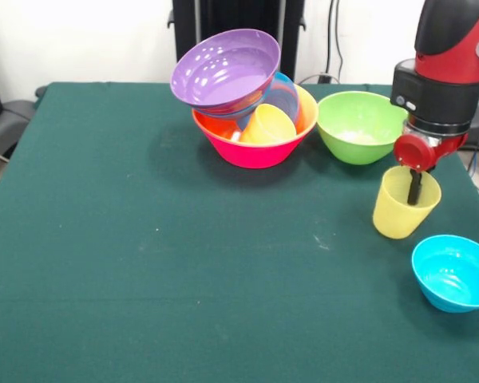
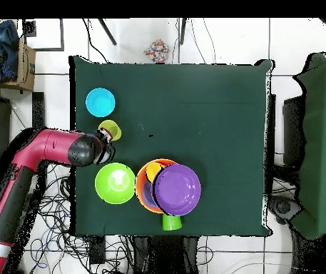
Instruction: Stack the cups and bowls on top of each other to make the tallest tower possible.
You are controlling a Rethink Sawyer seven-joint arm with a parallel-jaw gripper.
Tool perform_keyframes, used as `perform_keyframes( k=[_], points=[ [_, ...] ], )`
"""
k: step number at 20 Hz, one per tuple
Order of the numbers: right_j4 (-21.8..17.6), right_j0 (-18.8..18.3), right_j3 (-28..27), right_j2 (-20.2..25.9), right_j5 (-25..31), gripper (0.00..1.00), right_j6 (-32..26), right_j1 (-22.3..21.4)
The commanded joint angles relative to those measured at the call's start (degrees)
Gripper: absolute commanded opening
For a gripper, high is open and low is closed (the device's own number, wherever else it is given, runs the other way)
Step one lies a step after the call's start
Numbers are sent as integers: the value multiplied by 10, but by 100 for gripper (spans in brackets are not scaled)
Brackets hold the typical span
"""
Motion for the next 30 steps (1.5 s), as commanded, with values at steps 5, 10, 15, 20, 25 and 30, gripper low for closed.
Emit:
perform_keyframes(
  k=[5, 10, 15, 20, 25, 30],
  points=[
    [-52, -32, 4, 26, -151, 0, -44, -105],
    [-81, -44, -1, 5, -217, 0, -31, -133],
    [-104, -49, 0, -14, -271, 0, -30, -166],
    [-113, -47, 29, -11, -294, 0, -73, -197],
    [-132, -38, 85, -4, -296, 0, -150, -222],
    [-161, -34, 142, 10, -296, 0, -244, -256]
  ],
)
